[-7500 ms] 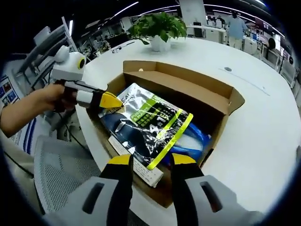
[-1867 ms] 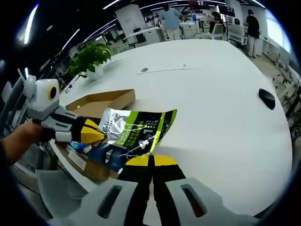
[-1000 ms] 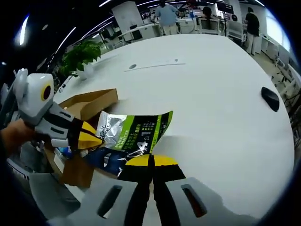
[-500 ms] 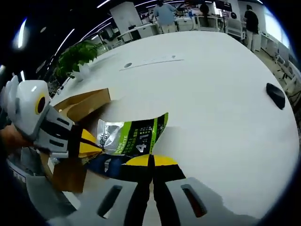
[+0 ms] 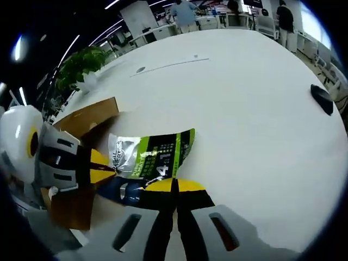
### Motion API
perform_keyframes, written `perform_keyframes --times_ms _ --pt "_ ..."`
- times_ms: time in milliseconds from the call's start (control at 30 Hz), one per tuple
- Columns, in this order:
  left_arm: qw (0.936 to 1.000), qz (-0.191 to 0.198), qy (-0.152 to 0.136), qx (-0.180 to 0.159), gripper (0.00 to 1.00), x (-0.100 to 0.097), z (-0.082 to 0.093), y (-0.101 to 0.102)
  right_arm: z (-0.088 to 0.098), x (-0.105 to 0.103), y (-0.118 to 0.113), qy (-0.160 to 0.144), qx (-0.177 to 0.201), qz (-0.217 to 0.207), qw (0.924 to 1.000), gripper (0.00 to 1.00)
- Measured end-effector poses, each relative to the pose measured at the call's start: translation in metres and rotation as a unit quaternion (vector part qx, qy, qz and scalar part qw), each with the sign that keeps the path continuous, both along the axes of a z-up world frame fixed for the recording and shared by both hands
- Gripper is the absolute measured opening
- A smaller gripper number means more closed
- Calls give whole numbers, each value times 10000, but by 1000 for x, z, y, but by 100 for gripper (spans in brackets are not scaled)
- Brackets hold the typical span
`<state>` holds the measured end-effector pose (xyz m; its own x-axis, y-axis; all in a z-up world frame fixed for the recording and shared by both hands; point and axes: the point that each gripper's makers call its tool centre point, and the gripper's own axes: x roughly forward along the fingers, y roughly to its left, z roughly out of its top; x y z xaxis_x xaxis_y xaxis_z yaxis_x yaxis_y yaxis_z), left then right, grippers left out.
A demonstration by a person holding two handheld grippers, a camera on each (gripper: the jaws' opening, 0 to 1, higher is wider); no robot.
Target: Operate the shoe box by opening the lid, removing the specified soft item, and placing it in the target area until the item is outside and the box remains undamaged.
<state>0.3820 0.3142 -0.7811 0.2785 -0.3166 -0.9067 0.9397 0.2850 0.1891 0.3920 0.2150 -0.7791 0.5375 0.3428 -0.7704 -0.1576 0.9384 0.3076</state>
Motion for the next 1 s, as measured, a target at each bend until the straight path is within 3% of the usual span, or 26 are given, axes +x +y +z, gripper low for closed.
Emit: perform_keyframes --times_ms 100,133,300,400,533,833,933,1000 --pt "9982 -383 -389 236 5 3 2 1 -4 2 -2 44 -70 -184 9998 0" --pt "9974 -515 -429 257 5 3 2 0 -7 2 -4 122 -71 -426 9990 0" --pt "9986 -356 -367 110 7 1 6 4 -11 4 -6 82 -77 -647 9978 0" --pt "9970 -427 -633 92 9 1 13 4 -11 4 -9 73 -103 -761 9970 0" --pt "9962 -434 -755 -58 11 -2 22 3 -11 4 -9 35 -124 -868 9961 0" --pt "9949 110 -509 -861 14 -13 37 -2 -12 4 -2 85 -14 -983 9951 0" --pt "9901 308 -387 -1317 15 -16 48 -7 -11 5 -1 106 20 -996 9950 0" --pt "9846 549 -151 -1651 15 -19 52 -10 -11 6 2 113 31 -958 9953 0"
